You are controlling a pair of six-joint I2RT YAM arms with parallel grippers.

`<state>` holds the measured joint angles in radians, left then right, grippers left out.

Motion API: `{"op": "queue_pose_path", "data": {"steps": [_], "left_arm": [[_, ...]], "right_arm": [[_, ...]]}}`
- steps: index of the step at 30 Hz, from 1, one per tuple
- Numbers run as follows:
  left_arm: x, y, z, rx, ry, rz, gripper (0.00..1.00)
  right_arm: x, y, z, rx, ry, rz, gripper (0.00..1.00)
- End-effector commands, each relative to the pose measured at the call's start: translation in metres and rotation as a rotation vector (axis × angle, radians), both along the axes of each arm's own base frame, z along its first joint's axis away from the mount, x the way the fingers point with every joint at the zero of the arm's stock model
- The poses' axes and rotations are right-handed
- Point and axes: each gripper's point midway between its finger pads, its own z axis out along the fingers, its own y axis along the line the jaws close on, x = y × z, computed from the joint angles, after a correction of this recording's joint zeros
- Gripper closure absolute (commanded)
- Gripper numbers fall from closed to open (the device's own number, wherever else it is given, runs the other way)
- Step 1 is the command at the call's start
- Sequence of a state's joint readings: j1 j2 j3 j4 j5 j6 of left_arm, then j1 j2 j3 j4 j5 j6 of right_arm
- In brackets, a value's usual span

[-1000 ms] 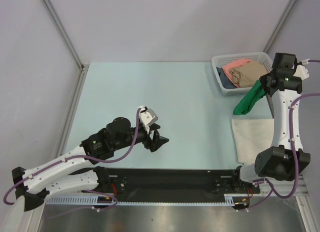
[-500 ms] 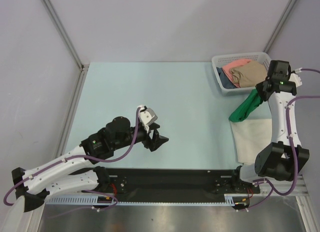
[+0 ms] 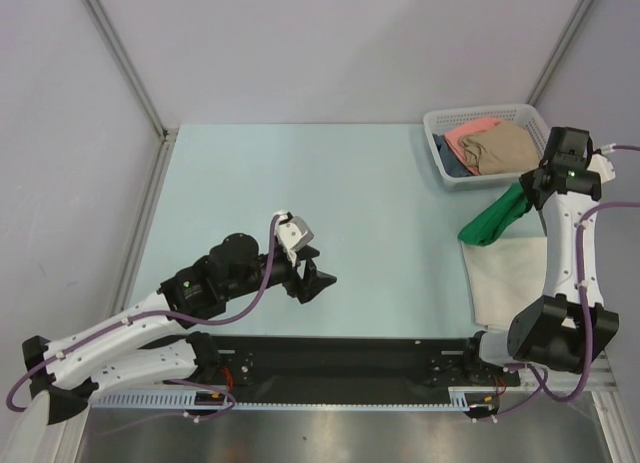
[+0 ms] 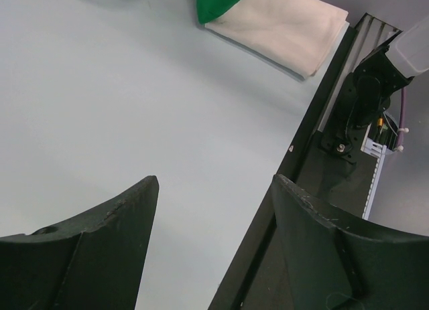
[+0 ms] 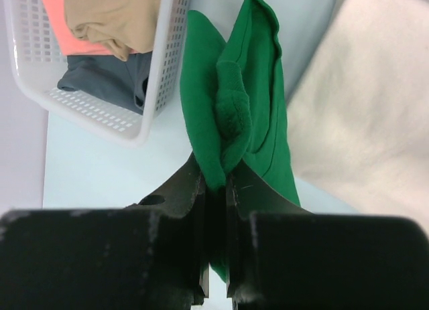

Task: Fold and stack the t-shirts
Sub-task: Neatly place the folded tshirt to the corner

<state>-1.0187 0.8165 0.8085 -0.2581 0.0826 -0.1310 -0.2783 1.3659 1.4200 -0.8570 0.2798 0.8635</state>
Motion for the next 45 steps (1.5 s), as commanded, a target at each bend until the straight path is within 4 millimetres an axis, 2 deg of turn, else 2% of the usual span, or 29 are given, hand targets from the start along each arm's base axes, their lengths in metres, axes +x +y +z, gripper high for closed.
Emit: {"op": "queue_pose_path", "data": {"steps": [1, 6, 15, 17, 20, 22, 24, 25, 28, 32, 37, 45], "left_arm": [[-0.003, 0.004, 0.002, -0.017, -0.006, -0.006, 0.26], [-0.005, 0.004, -0.003, -0.016, 0.008, -0.015, 0.26], [-0.007, 0.002, -0.003, -0.020, 0.012, -0.030, 0.26], [-0.007, 0.003, -0.003, -0.021, 0.011, -0.027, 0.26], [-0.007, 0.003, -0.002, -0.021, 0.008, -0.026, 0.26], [-0.007, 0.002, -0.003, -0.023, 0.009, -0.028, 0.26], [-0.007, 0.001, -0.003, -0.029, 0.013, -0.032, 0.26], [-0.008, 0.001, -0.002, -0.032, 0.013, -0.033, 0.26], [-0.007, 0.000, -0.001, -0.034, 0.013, -0.032, 0.25], [-0.006, 0.001, -0.001, -0.031, 0.010, -0.027, 0.26], [-0.004, 0.003, 0.000, -0.024, 0.004, -0.019, 0.25], [-0.003, 0.003, -0.003, -0.014, 0.007, -0.018, 0.25]], "right_arm": [[-0.022, -0.013, 0.014, -0.039, -0.025, -0.039, 1.00], [-0.042, -0.017, 0.019, -0.049, -0.030, -0.050, 1.00], [-0.067, -0.020, -0.005, -0.028, 0.029, -0.048, 1.00], [-0.065, -0.017, -0.006, -0.016, 0.018, -0.034, 1.00], [-0.058, -0.017, 0.005, -0.001, -0.017, -0.038, 1.00], [-0.048, -0.015, 0.024, 0.002, -0.066, -0.037, 1.00], [-0.038, -0.011, 0.031, 0.006, -0.081, -0.026, 1.00], [-0.031, -0.007, 0.046, 0.000, -0.111, -0.014, 1.00], [-0.017, -0.002, 0.061, 0.009, -0.150, -0.007, 1.00], [0.000, 0.002, 0.058, 0.042, -0.168, -0.001, 1.00], [0.021, 0.005, 0.043, 0.069, -0.161, -0.009, 1.00], [0.033, 0.007, 0.031, 0.071, -0.161, -0.009, 1.00]]}}
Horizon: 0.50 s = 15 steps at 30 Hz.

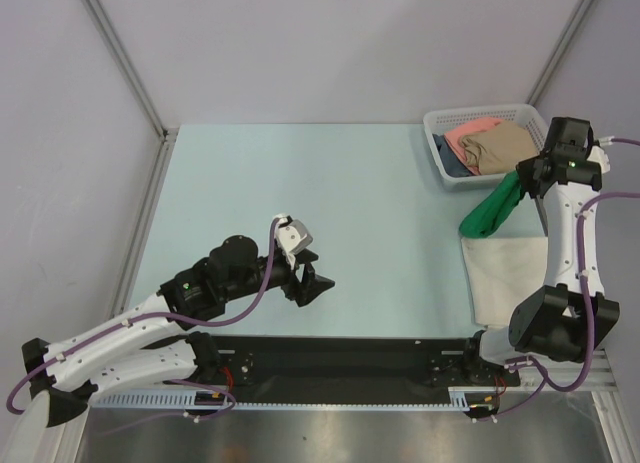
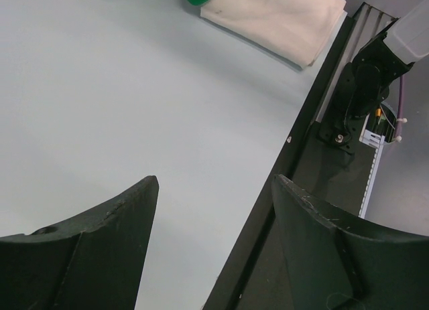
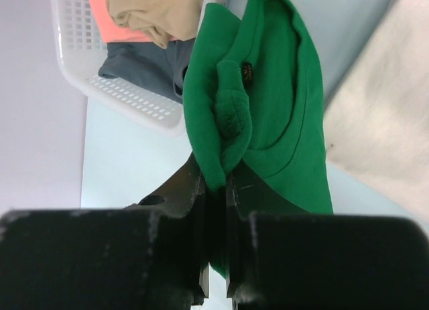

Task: Fold and stack the t-shirts
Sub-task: Neatly place the folded tshirt to the corner

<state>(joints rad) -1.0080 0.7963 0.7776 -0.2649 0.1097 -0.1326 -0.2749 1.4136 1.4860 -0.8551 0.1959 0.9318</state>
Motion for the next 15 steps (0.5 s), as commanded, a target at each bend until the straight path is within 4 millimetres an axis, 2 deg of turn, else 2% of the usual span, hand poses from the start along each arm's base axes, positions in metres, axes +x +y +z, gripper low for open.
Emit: {"op": "queue_pose_path", "data": {"steps": [1, 9, 15], "left_arm": [[0.001, -0.001, 0.008, -0.025, -0.011, -0.004, 0.25], [0.002, -0.001, 0.005, -0.016, -0.009, -0.004, 0.25], [0.001, -0.002, 0.004, -0.020, -0.005, -0.007, 0.25]], "right_arm": [[0.011, -0.006, 0.018, -0.019, -0.087, -0.030, 1.00], [-0.002, -0.013, 0.008, -0.015, -0.060, -0.043, 1.00], [-0.021, -0.022, -0.001, -0.011, -0.041, -0.066, 1.00]]}}
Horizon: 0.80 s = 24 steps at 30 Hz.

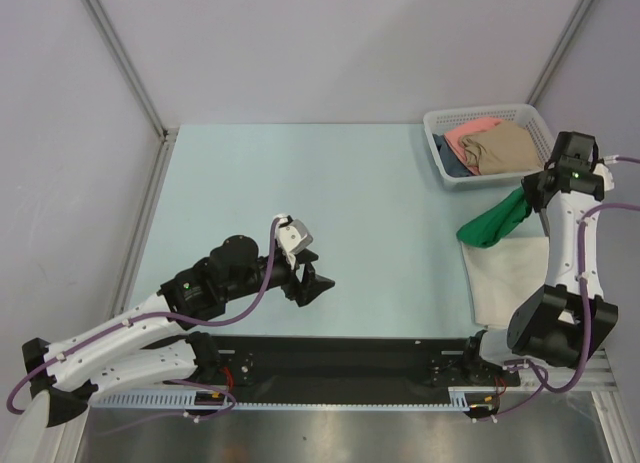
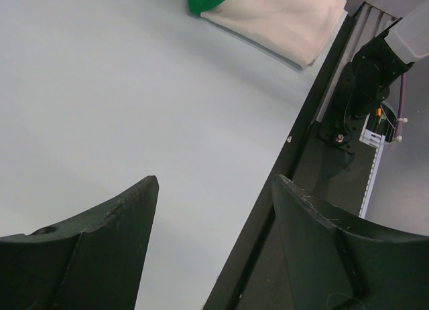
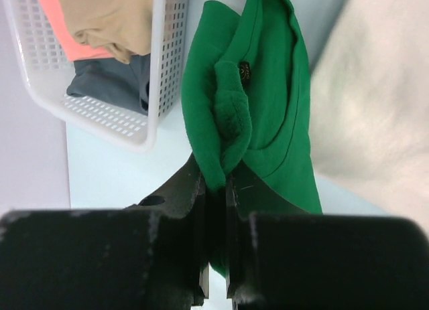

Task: Fold and stack the t-shirts
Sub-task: Neatly place the folded tshirt to the corner

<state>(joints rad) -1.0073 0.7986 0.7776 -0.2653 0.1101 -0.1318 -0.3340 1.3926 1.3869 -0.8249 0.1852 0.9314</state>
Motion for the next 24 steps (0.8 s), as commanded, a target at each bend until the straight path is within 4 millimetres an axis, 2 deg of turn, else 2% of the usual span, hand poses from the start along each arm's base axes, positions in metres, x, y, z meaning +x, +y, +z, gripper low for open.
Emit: {"op": "queue_pose_path", "data": {"steps": [1, 10, 16, 24], "left_arm": [[0.000, -0.002, 0.004, -0.023, -0.005, -0.010, 0.25], [-0.002, -0.001, 0.004, -0.028, -0.002, -0.015, 0.25], [-0.003, -0.001, 0.003, -0.031, 0.000, -0.019, 0.25], [-0.005, 0.000, 0.002, -0.035, 0.005, -0.027, 0.25]], "right_arm": [[-0.010, -0.008, 0.026, -0.037, -0.080, -0.022, 1.00], [-0.045, -0.018, 0.024, -0.036, -0.049, -0.036, 1.00], [-0.071, -0.020, 0.005, -0.031, -0.001, -0.040, 1.00], [-0.094, -0.025, -0.007, -0.025, 0.038, -0.045, 1.00]]}}
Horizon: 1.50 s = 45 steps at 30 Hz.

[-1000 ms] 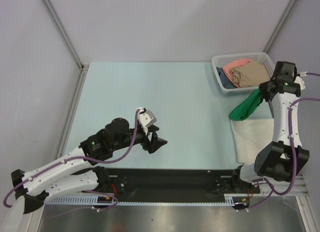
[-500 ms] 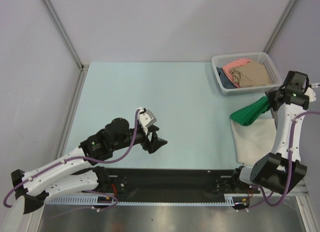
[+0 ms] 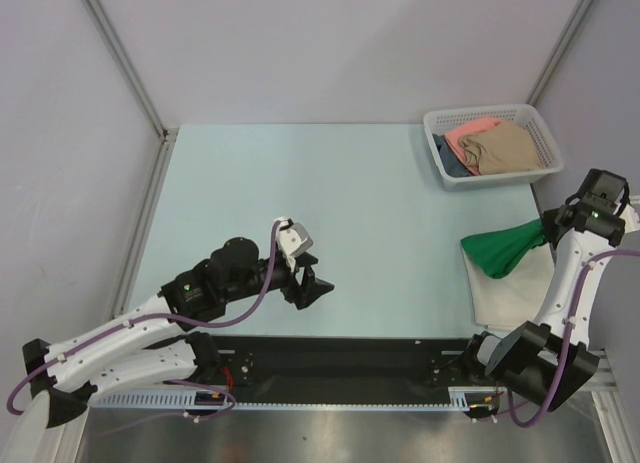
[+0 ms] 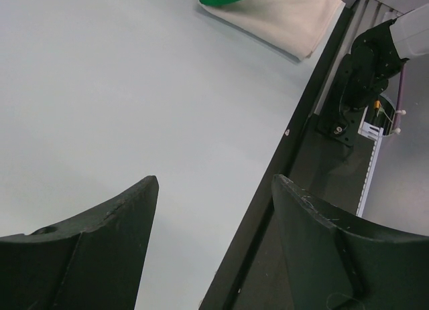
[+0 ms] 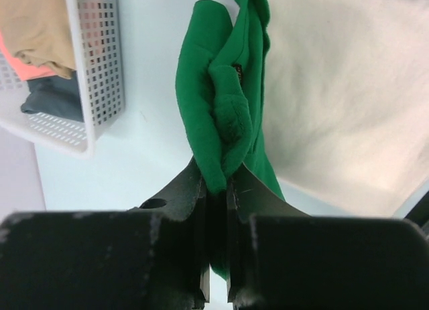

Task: Fold and stack the t-shirts
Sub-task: Neatly place the folded tshirt to the corner

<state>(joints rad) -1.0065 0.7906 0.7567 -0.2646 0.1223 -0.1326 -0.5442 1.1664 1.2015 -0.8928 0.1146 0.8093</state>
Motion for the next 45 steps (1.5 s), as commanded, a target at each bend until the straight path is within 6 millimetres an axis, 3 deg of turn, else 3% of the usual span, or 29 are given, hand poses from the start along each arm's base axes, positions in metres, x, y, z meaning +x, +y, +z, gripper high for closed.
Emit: {"op": "queue_pose_path", "data": {"steps": [1, 13, 16, 18, 20, 22, 23, 25, 31, 35, 40, 42, 43, 45], "left_arm": [[-0.003, -0.001, 0.009, -0.044, -0.006, -0.016, 0.25], [-0.004, 0.005, 0.007, -0.037, -0.011, -0.004, 0.25], [-0.003, 0.005, 0.008, -0.039, -0.010, -0.002, 0.25], [-0.004, 0.004, 0.008, -0.040, -0.011, -0.005, 0.25], [-0.003, 0.004, 0.009, -0.041, -0.012, -0.003, 0.25], [-0.004, 0.005, 0.010, -0.043, -0.011, -0.003, 0.25], [-0.004, 0.006, 0.008, -0.041, -0.009, -0.001, 0.25], [-0.004, 0.008, 0.009, -0.046, -0.005, 0.007, 0.25], [-0.004, 0.012, 0.007, -0.049, 0.026, 0.025, 0.25], [-0.003, 0.013, 0.007, -0.052, 0.039, 0.039, 0.25], [0.000, 0.022, 0.004, -0.047, 0.072, 0.100, 0.25], [0.004, 0.028, 0.003, -0.055, 0.098, 0.157, 0.24], [0.004, 0.033, 0.004, -0.066, 0.108, 0.181, 0.24], [0.001, 0.036, -0.001, -0.090, 0.166, 0.213, 0.23]], "right_arm": [[-0.009, 0.001, 0.003, -0.017, -0.008, 0.023, 1.00], [-0.041, -0.008, -0.046, -0.020, 0.112, -0.016, 1.00], [-0.049, -0.012, -0.056, -0.029, 0.146, -0.033, 0.94], [-0.058, -0.012, -0.070, -0.026, 0.191, -0.045, 0.89], [-0.075, -0.014, -0.085, -0.023, 0.270, -0.064, 0.76], [-0.102, -0.024, -0.094, -0.012, 0.337, -0.139, 0.44], [-0.116, -0.024, -0.099, 0.006, 0.374, -0.159, 0.41], [-0.132, -0.033, -0.089, -0.001, 0.358, -0.206, 0.36], [-0.125, -0.037, -0.052, -0.073, 0.383, -0.155, 0.14], [-0.118, -0.035, -0.035, -0.159, 0.404, -0.088, 0.11], [-0.057, 0.003, -0.013, -0.210, 0.281, 0.136, 0.09], [-0.033, 0.027, -0.005, -0.197, 0.201, 0.228, 0.09], [-0.017, 0.054, -0.004, -0.200, 0.168, 0.327, 0.09], [-0.007, 0.083, -0.009, -0.160, 0.123, 0.404, 0.08]]}}
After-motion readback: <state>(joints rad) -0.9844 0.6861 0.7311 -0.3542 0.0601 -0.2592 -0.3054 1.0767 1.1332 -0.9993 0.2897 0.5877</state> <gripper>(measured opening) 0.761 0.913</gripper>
